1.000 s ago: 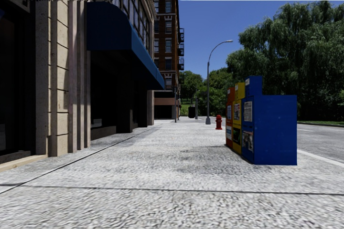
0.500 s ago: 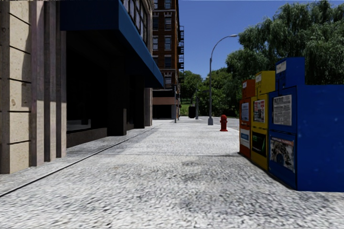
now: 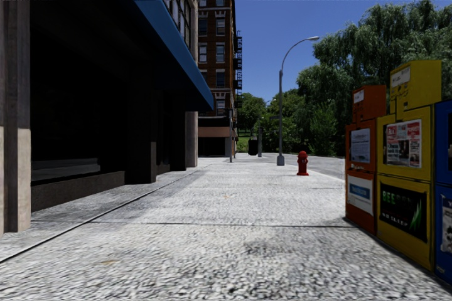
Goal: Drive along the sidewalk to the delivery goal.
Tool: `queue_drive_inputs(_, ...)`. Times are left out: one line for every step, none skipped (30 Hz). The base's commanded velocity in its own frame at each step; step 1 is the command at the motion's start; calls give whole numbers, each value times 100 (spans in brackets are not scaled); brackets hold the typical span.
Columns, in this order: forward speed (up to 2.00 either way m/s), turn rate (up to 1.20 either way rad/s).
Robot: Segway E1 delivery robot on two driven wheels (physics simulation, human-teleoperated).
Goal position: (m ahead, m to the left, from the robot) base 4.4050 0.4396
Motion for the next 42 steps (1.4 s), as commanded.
queue_drive_inputs(200, 0)
queue_drive_inputs(200, 0)
queue_drive_inputs(200, 0)
queue_drive_inputs(200, 0)
queue_drive_inputs(200, 0)
queue_drive_inputs(200, 0)
queue_drive_inputs(200, 0)
queue_drive_inputs(200, 0)
queue_drive_inputs(200, 0)
queue_drive_inputs(200, 0)
queue_drive_inputs(200, 0)
queue_drive_inputs(200, 0)
queue_drive_inputs(200, 0)
queue_drive_inputs(200, 0)
queue_drive_inputs(200, 0)
queue_drive_inputs(200, 0)
queue_drive_inputs(200, 0)
queue_drive_inputs(200, 0)
queue_drive_inputs(200, 0)
queue_drive_inputs(200, 0)
queue_drive_inputs(200, 0)
queue_drive_inputs(200, 0)
queue_drive_inputs(200, 0)
queue_drive_inputs(200, 0)
queue_drive_inputs(200, 0)
queue_drive_inputs(200, 0)
queue_drive_inputs(200, 0)
queue_drive_inputs(200, 0)
queue_drive_inputs(200, 0)
queue_drive_inputs(200, 0)
queue_drive_inputs(200, 0)
queue_drive_inputs(200, 0)
queue_drive_inputs(200, 0)
queue_drive_inputs(200, 0)
queue_drive_inputs(200, 0)
queue_drive_inputs(200, 0)
queue_drive_inputs(200, 0)
queue_drive_inputs(200, 0)
queue_drive_inputs(200, 0)
queue_drive_inputs(200, 0)
queue_drive_inputs(200, 0)
queue_drive_inputs(200, 0)
